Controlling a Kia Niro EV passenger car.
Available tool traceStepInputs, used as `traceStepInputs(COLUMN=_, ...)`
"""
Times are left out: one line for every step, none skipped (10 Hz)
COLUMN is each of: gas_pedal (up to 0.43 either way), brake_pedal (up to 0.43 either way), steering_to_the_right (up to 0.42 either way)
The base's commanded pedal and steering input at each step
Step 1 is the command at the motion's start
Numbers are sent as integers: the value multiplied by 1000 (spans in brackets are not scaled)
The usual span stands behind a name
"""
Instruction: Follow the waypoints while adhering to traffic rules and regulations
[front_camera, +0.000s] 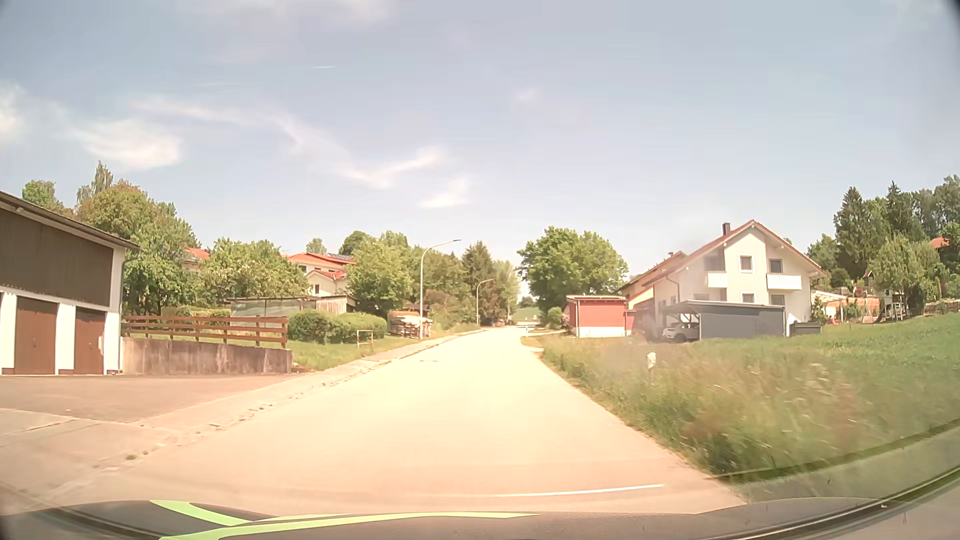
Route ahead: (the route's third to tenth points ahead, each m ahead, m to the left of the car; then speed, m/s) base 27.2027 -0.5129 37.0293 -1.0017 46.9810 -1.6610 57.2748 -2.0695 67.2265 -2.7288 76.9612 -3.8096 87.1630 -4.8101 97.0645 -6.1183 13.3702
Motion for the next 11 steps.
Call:
traceStepInputs(gas_pedal=350, brake_pedal=0, steering_to_the_right=0)
traceStepInputs(gas_pedal=339, brake_pedal=0, steering_to_the_right=0)
traceStepInputs(gas_pedal=331, brake_pedal=0, steering_to_the_right=0)
traceStepInputs(gas_pedal=319, brake_pedal=0, steering_to_the_right=0)
traceStepInputs(gas_pedal=311, brake_pedal=0, steering_to_the_right=0)
traceStepInputs(gas_pedal=311, brake_pedal=0, steering_to_the_right=0)
traceStepInputs(gas_pedal=311, brake_pedal=0, steering_to_the_right=0)
traceStepInputs(gas_pedal=311, brake_pedal=0, steering_to_the_right=0)
traceStepInputs(gas_pedal=299, brake_pedal=0, steering_to_the_right=2)
traceStepInputs(gas_pedal=299, brake_pedal=0, steering_to_the_right=5)
traceStepInputs(gas_pedal=280, brake_pedal=0, steering_to_the_right=8)
